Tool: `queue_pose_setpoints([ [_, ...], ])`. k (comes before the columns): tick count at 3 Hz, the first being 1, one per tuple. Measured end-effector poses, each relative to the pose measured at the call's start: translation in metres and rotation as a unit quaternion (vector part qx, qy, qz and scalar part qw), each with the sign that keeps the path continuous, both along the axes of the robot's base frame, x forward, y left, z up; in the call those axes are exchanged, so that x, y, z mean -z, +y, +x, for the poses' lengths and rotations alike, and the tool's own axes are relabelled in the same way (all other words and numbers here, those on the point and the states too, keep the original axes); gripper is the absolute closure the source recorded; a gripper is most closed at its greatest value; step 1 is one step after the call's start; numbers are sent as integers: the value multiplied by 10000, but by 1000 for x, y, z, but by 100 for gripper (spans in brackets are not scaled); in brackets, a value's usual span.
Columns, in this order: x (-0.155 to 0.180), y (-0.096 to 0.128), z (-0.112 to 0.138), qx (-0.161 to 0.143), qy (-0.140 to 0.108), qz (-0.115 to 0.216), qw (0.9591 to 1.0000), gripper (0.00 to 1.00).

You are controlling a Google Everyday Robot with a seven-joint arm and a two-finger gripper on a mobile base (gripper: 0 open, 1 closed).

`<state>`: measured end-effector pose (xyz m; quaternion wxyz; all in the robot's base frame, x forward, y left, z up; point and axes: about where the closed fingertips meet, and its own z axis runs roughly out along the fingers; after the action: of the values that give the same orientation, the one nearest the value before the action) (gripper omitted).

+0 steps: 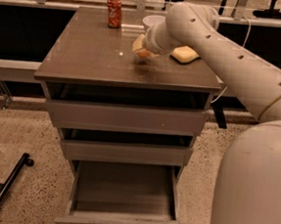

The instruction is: Pick orange from bottom drawer and place on counter

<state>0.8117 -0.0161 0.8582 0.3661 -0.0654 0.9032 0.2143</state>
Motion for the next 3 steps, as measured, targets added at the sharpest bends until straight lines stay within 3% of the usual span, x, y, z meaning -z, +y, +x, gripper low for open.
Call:
queue_pose_setpoints([
  [1,4,27,19,-151,-152,-184,9996,58],
  [2,13,47,31,-210,-324,-607,9974,26],
  [3,23,49,36,-145,-365,-924,9949,3],
])
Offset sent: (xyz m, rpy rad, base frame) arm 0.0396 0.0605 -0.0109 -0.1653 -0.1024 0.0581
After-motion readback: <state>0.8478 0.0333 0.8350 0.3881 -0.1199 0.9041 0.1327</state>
